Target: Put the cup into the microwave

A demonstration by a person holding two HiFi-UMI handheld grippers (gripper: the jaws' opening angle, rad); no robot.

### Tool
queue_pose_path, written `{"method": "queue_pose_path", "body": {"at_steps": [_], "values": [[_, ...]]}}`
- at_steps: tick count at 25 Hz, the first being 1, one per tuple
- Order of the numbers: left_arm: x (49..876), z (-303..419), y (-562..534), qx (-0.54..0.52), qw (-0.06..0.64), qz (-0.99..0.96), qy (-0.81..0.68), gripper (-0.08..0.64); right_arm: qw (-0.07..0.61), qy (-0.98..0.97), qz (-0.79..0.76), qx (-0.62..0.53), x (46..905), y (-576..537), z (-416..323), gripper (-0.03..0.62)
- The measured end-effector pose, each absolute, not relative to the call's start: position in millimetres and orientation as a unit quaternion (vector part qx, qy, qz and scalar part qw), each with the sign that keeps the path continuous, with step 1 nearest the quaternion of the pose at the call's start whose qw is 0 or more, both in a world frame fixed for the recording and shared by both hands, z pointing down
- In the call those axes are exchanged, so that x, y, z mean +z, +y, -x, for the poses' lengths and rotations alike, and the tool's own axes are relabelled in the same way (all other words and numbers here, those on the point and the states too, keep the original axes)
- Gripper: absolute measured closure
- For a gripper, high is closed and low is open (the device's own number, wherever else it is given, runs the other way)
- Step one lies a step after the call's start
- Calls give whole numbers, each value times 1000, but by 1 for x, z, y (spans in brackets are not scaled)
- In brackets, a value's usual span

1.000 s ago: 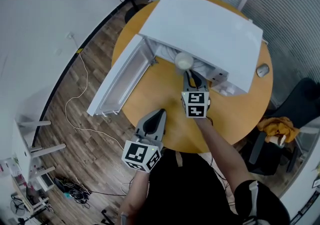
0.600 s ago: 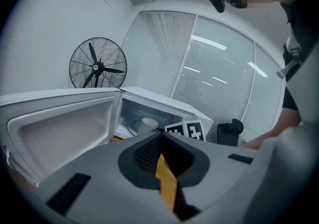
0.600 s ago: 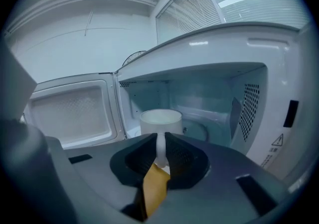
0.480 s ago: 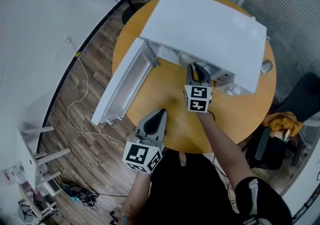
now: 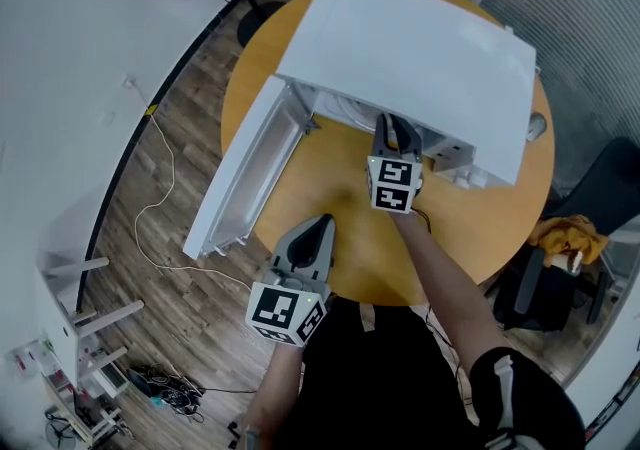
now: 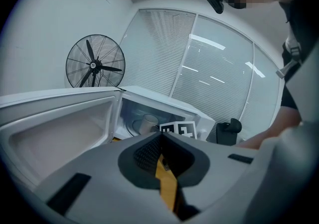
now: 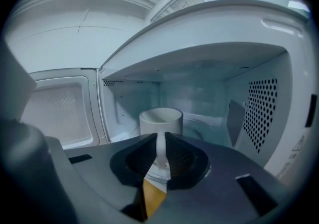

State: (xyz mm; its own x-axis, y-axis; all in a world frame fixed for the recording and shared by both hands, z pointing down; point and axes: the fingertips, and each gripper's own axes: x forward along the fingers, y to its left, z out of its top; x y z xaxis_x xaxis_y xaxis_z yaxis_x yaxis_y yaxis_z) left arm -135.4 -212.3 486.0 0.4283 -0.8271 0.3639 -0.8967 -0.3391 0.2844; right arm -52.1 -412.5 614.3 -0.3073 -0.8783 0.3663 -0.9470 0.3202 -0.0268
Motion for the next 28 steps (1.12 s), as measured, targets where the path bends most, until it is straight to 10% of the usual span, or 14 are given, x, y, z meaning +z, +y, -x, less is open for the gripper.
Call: {"method": "queue_pose_path", "body": {"at_steps": [28], "values": [[485, 141, -214, 79, 221, -809, -540, 565, 126, -778, -607, 107, 615, -459, 46, 481]]}}
